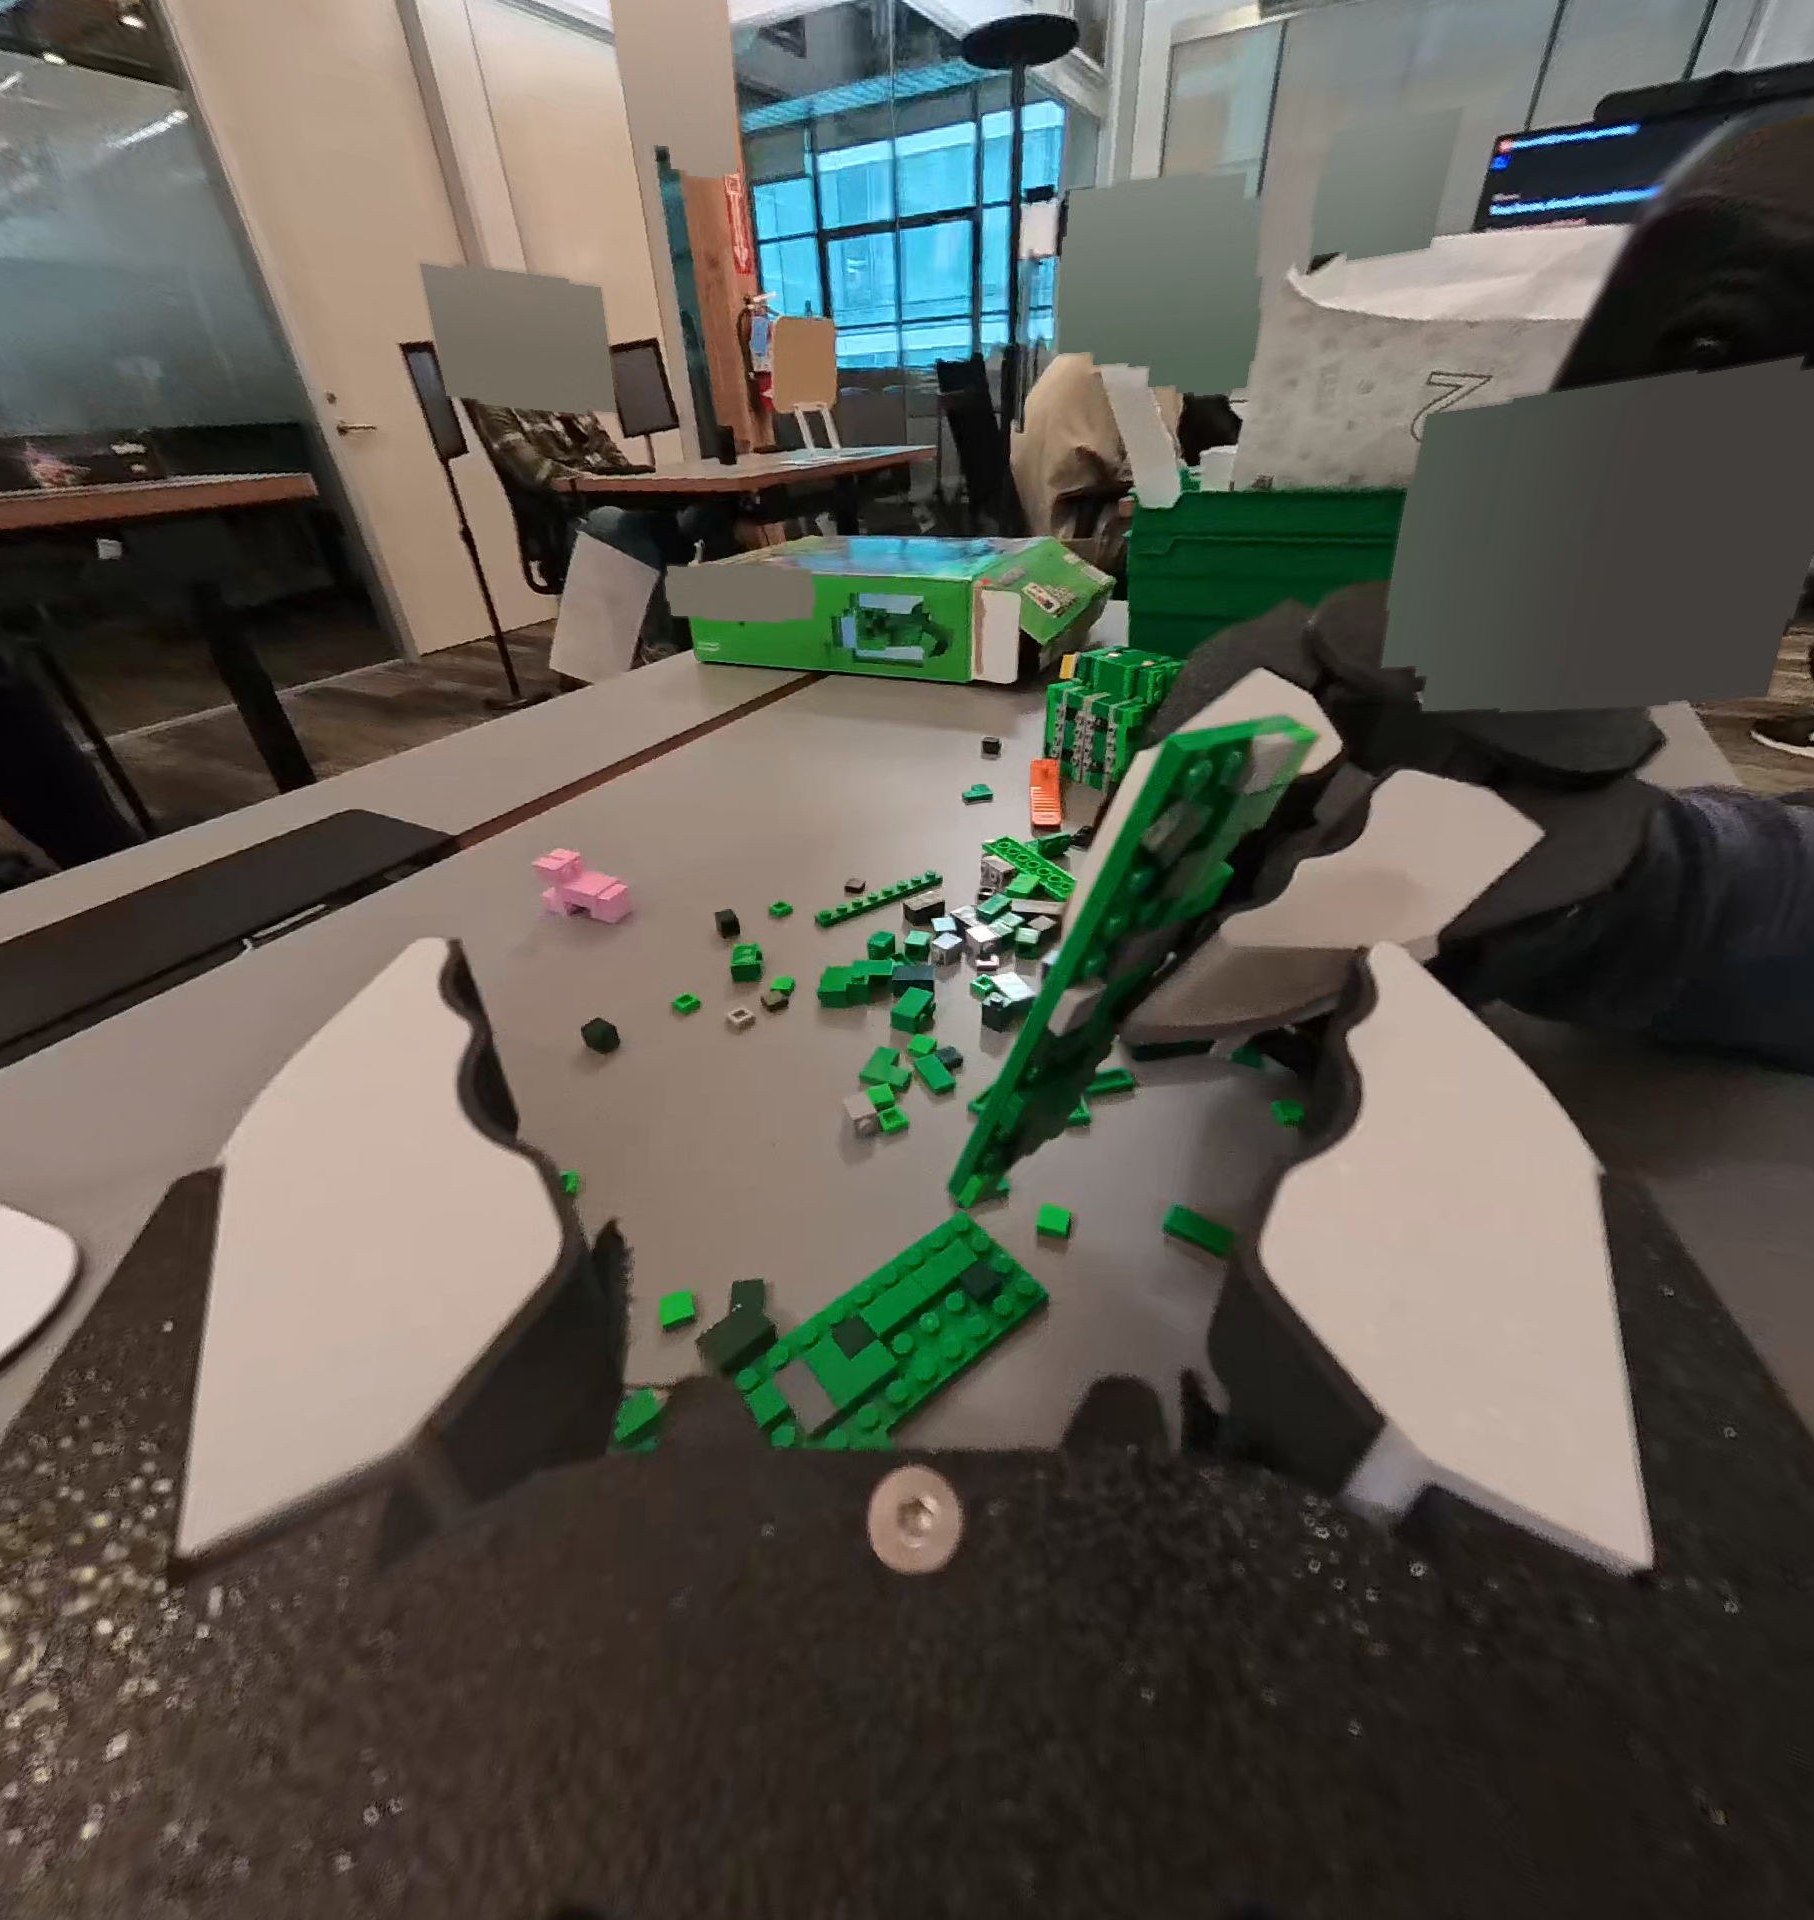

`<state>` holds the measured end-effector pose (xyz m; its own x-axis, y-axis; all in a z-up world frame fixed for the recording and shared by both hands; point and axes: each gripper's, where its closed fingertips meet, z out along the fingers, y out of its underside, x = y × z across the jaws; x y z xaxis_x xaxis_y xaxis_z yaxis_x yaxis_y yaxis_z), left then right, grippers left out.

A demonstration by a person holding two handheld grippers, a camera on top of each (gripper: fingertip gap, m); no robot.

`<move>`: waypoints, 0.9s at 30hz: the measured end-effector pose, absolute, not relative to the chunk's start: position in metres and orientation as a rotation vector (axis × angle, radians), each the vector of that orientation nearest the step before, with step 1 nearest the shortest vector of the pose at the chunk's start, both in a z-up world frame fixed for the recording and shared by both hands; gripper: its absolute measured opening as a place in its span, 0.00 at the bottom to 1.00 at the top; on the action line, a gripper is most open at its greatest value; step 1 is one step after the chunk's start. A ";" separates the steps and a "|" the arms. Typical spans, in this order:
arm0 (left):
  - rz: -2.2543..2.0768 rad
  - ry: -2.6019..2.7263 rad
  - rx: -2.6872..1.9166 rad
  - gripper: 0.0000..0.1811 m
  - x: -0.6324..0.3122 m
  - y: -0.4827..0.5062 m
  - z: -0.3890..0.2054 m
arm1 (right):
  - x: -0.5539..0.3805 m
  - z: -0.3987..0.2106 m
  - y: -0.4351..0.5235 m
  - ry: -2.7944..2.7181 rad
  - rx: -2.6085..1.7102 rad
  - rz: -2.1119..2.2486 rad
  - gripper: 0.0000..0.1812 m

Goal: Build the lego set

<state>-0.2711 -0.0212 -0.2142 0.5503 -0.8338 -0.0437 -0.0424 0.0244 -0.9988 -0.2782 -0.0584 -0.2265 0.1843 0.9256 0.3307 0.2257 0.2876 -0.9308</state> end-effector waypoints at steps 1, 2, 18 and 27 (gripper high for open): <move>-0.744 0.832 -1.433 0.81 -0.269 -0.024 -0.216 | -0.277 -0.225 -0.059 -1.324 -1.193 0.711 0.03; -0.761 0.855 -1.443 0.81 -0.266 -0.026 -0.218 | -0.275 -0.225 -0.060 -1.344 -1.187 0.702 0.03; -1.149 1.049 -1.636 0.03 -0.245 -0.064 -0.243 | -0.256 -0.252 -0.056 -1.404 -1.315 0.797 0.14; -1.151 1.166 -1.551 0.03 -0.242 -0.075 -0.254 | -0.255 -0.265 -0.074 -1.492 -1.390 0.957 0.06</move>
<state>-0.2418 -0.0749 -0.2540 0.1389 -0.9752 0.1721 -0.1850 -0.1963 -0.9629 -0.2553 -0.0739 -0.2647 -0.0092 0.9961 0.0874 0.3363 0.0854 -0.9379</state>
